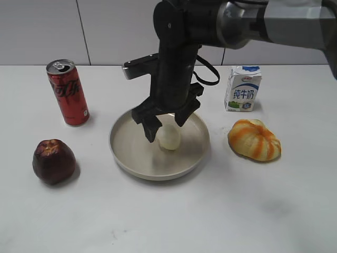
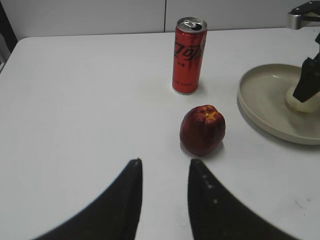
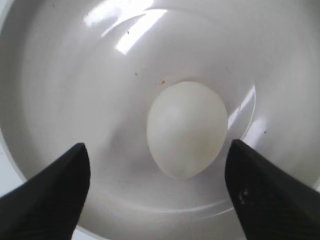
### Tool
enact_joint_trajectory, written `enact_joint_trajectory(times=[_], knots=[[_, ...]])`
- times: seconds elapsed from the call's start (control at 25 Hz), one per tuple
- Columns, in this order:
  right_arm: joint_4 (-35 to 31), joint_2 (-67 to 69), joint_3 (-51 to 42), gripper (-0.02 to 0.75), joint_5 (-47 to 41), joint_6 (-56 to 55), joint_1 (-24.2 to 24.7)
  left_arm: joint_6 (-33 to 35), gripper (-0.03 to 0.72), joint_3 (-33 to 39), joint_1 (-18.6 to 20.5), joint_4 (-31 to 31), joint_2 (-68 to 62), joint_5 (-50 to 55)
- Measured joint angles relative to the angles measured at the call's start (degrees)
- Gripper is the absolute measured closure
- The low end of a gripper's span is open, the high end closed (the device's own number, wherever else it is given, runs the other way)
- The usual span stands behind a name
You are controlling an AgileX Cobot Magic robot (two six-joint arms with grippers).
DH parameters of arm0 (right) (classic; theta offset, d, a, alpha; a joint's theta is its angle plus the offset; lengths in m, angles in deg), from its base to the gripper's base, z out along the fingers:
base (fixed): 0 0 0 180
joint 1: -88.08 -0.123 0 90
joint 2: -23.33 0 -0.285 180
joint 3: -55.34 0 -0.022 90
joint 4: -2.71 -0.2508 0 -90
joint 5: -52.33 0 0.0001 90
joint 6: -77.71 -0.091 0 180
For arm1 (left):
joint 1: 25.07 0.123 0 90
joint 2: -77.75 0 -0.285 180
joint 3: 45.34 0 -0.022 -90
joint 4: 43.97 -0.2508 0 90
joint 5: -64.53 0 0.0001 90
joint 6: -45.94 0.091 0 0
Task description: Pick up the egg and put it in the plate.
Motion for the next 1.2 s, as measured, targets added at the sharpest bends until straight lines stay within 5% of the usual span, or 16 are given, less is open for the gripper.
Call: enact_joint_trajectory(times=[0.28, 0.72, 0.92, 1.2], knots=[[7.12, -0.20, 5.49, 0.109, -6.59, 0.06, 3.44, 0.00, 0.457, 0.00, 0.00, 0.00, 0.00, 0.00], [5.50, -9.06, 5.60, 0.156, -6.77, -0.02, 24.69, 0.00, 0.459, 0.00, 0.00, 0.00, 0.00, 0.00], [3.96, -14.76, 0.32, 0.162, -6.83, -0.02, 32.62, 0.00, 0.457, 0.00, 0.00, 0.00, 0.00, 0.00], [4.49, -27.75, -16.58, 0.163, -6.83, 0.04, 34.29, 0.00, 0.457, 0.00, 0.00, 0.00, 0.00, 0.00]])
